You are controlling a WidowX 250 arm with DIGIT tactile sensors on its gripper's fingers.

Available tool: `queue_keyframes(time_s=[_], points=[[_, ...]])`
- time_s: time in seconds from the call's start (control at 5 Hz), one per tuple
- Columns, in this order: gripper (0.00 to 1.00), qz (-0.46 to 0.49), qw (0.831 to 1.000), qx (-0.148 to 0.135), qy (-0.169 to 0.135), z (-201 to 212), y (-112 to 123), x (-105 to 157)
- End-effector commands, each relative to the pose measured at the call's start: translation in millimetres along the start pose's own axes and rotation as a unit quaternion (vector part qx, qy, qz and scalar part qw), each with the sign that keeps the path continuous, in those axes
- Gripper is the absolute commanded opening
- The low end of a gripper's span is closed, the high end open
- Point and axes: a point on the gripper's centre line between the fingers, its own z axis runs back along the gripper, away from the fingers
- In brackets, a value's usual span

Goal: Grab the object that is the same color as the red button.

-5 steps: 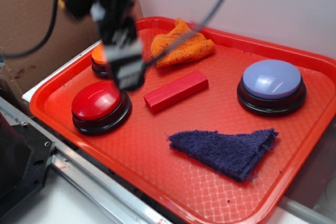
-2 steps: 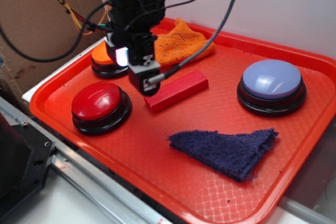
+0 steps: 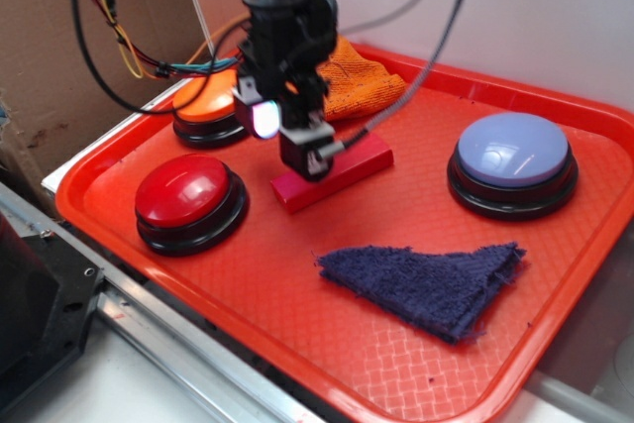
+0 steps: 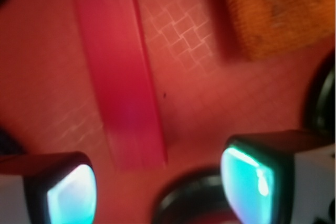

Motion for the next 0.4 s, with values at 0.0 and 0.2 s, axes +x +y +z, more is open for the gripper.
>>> queue_keyframes(time_s=[0.0,0.2], points=[[0.58,-0.025,0.999,0.020,0.010,-25.5,-21.7,9.4],[0.00,-0.010,0.999,0.035,0.032,-33.7,-17.8,6.8]])
